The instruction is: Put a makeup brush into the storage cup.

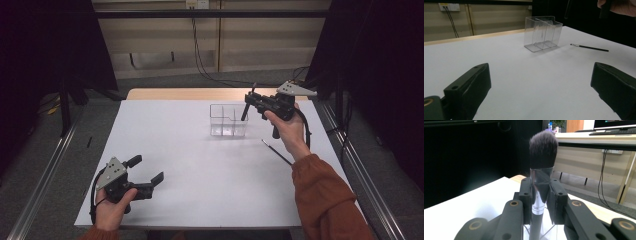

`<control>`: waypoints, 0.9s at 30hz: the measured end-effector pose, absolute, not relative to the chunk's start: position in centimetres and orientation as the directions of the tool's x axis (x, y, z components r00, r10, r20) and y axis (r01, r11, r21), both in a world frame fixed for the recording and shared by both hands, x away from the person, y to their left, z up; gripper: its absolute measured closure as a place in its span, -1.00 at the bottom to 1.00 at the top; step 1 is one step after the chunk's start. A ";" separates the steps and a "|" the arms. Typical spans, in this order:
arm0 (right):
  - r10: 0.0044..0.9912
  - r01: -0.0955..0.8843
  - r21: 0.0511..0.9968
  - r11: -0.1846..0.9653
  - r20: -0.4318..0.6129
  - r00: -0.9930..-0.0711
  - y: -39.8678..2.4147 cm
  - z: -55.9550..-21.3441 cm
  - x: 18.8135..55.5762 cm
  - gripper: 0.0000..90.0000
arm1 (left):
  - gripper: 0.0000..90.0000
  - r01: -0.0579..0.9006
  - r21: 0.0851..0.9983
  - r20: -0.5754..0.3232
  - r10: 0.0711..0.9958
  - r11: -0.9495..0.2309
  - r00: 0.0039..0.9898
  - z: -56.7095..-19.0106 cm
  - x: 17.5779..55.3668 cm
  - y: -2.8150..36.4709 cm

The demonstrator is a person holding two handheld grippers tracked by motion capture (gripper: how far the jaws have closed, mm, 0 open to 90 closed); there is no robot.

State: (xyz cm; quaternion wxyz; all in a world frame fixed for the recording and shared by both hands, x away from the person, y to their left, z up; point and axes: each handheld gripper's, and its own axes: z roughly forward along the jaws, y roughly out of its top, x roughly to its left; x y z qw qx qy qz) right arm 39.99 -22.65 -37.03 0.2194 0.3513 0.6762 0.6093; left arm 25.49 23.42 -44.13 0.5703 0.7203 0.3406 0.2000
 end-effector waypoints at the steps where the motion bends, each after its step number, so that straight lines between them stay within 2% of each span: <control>1: 0.746 0.209 0.978 0.014 0.129 -0.653 -22.6 -37.1 40.1 0.69 | -0.94 0.263 0.957 -0.099 0.718 -0.120 0.689 -44.1 25.5 23.4; 15: 0.787 0.220 0.975 0.042 0.104 -0.608 -21.9 -38.3 42.5 0.69 | -0.94 0.256 0.957 -0.089 0.706 -0.135 0.703 -44.0 25.4 23.3; 27: 0.792 0.232 0.970 0.067 0.090 -0.604 -21.6 -39.4 42.8 0.69 | -0.94 0.251 0.960 -0.090 0.713 -0.124 0.695 -43.9 25.5 23.6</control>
